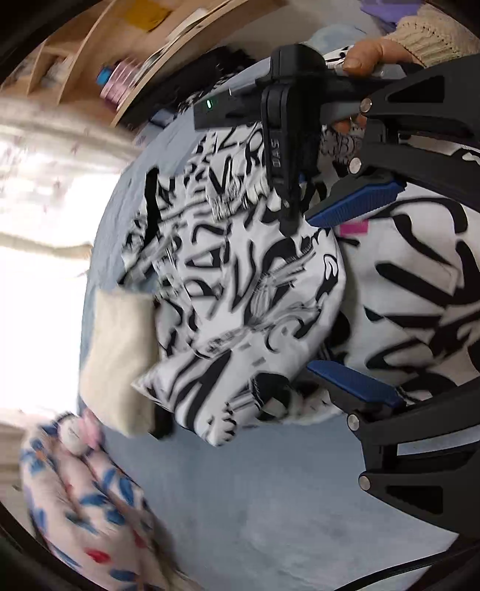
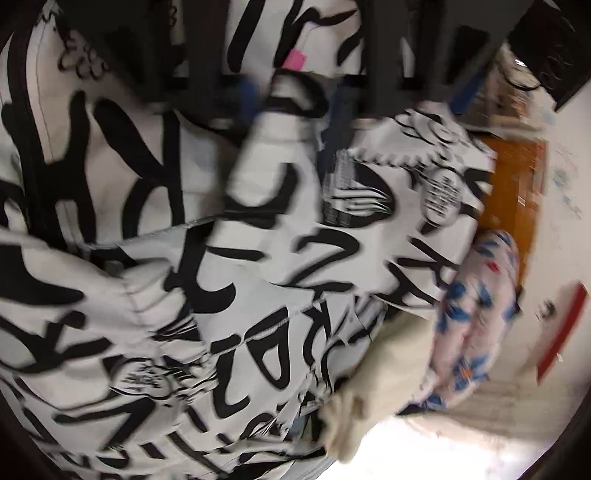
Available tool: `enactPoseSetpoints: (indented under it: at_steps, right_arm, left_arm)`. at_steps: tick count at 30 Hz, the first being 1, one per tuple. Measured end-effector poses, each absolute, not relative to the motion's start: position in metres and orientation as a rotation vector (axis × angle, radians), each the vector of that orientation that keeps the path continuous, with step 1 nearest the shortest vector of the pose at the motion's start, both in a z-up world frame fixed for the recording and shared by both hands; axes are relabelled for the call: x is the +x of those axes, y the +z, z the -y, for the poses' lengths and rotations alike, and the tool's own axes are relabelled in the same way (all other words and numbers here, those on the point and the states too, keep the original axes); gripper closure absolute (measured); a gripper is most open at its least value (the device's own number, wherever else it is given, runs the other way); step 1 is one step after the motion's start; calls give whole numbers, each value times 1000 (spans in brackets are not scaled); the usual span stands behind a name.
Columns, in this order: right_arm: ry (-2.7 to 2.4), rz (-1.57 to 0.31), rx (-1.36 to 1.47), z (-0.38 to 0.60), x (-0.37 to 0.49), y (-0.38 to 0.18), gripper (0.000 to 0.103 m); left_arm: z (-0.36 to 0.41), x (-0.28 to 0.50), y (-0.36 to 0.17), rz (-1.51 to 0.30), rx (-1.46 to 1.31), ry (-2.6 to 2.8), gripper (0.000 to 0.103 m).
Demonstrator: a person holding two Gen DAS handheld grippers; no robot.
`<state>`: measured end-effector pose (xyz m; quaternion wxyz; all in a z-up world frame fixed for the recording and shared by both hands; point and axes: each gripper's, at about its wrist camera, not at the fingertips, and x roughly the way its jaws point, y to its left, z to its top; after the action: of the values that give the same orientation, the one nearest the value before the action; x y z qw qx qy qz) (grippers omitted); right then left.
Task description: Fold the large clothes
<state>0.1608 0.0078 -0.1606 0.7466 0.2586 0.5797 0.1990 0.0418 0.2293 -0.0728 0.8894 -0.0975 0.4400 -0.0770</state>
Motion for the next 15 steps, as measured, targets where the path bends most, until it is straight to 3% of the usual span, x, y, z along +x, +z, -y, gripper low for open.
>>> enactPoseSetpoints:
  at_steps: [9, 15]
  right_arm:
    - [210, -827, 207, 32, 151, -32, 90]
    - [84, -882, 93, 77, 165, -56, 90]
  left_arm:
    - [-260, 49, -94, -951, -324, -106, 30]
    - [-248, 59, -113, -995, -294, -114, 30]
